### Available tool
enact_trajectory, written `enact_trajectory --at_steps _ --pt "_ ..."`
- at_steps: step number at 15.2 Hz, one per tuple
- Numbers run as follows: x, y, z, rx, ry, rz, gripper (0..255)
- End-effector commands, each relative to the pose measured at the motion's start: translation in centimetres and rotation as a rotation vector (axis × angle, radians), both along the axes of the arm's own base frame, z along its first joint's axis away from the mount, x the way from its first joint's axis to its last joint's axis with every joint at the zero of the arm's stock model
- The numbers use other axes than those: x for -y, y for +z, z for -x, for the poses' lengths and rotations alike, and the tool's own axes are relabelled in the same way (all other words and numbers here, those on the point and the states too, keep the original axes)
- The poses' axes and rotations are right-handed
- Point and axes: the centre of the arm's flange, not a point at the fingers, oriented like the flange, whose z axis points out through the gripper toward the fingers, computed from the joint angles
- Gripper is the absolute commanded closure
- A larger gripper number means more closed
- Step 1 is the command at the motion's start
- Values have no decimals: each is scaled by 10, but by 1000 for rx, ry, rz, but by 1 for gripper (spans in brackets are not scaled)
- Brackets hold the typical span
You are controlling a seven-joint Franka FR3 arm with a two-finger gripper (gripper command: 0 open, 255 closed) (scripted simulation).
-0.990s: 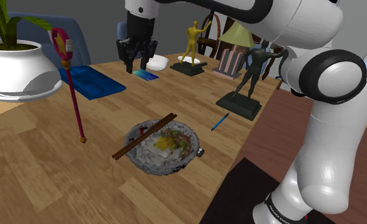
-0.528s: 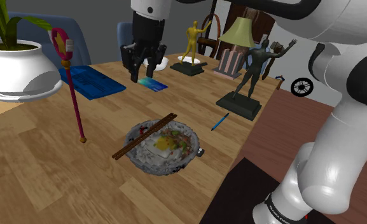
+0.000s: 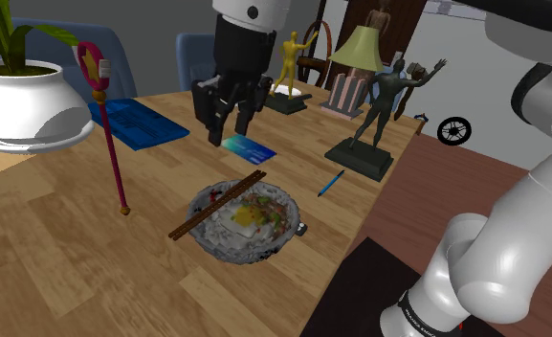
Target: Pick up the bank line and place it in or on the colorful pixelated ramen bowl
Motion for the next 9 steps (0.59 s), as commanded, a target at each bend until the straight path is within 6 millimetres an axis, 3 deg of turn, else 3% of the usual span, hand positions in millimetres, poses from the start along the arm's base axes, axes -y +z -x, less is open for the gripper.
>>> enact_trajectory --at_steps 1,9 --pt "-8 0 34 0 -1 0 255" --pt "-8 -42 34 0 -1 0 255"
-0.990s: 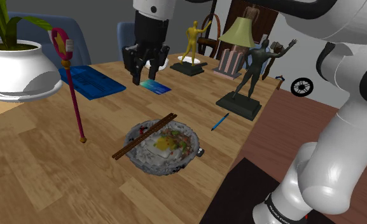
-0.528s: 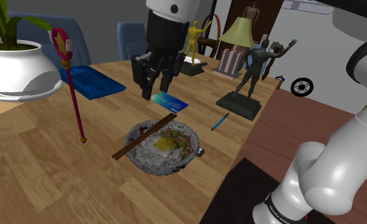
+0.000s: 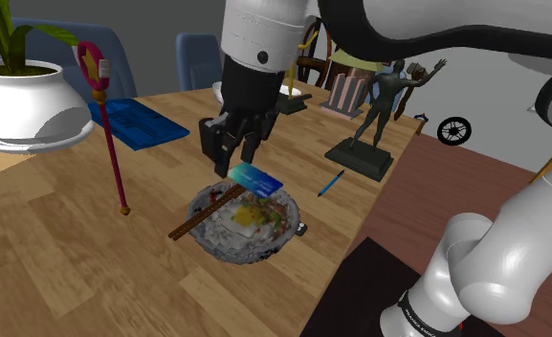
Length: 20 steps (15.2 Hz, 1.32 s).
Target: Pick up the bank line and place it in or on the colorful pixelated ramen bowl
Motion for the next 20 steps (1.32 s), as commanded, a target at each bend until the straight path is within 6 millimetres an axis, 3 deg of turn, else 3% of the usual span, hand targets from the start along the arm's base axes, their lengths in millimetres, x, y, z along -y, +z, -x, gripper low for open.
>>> enact_trajectory --at_steps 1,8,16,17,20 --pt "0 -10 0 0 0 0 255" --pt "0 -46 0 0 0 0 255" --pt "0 -45 0 0 0 0 255" --pt "0 -45 0 0 0 0 0" --pt "0 -45 0 0 0 0 0"
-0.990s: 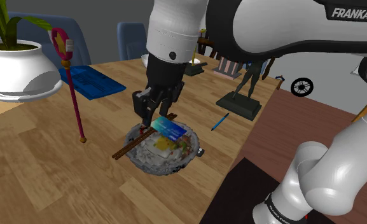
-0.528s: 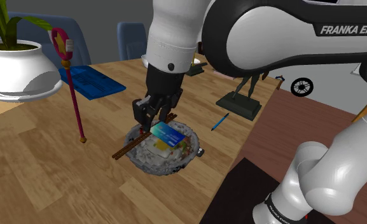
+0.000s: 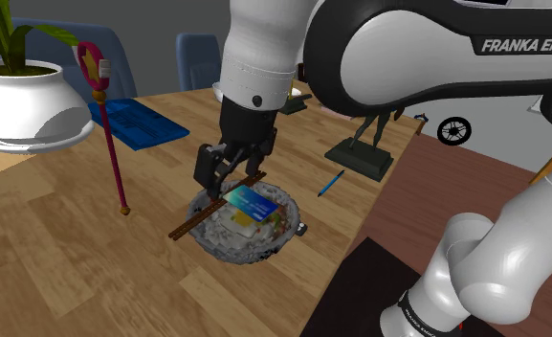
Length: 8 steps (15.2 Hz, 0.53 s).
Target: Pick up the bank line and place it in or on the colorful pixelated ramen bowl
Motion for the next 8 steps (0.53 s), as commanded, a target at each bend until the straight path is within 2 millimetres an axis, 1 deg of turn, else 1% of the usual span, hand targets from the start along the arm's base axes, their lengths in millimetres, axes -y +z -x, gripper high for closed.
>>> enact_trajectory --at_steps 1,2,5,6,8 --pt "0 0 0 0 0 0 0" --pt "0 0 0 0 0 0 0" --pt "0 39 6 0 0 0 0" --pt "0 49 7 0 0 0 0" --pt "0 49 7 0 0 0 0"
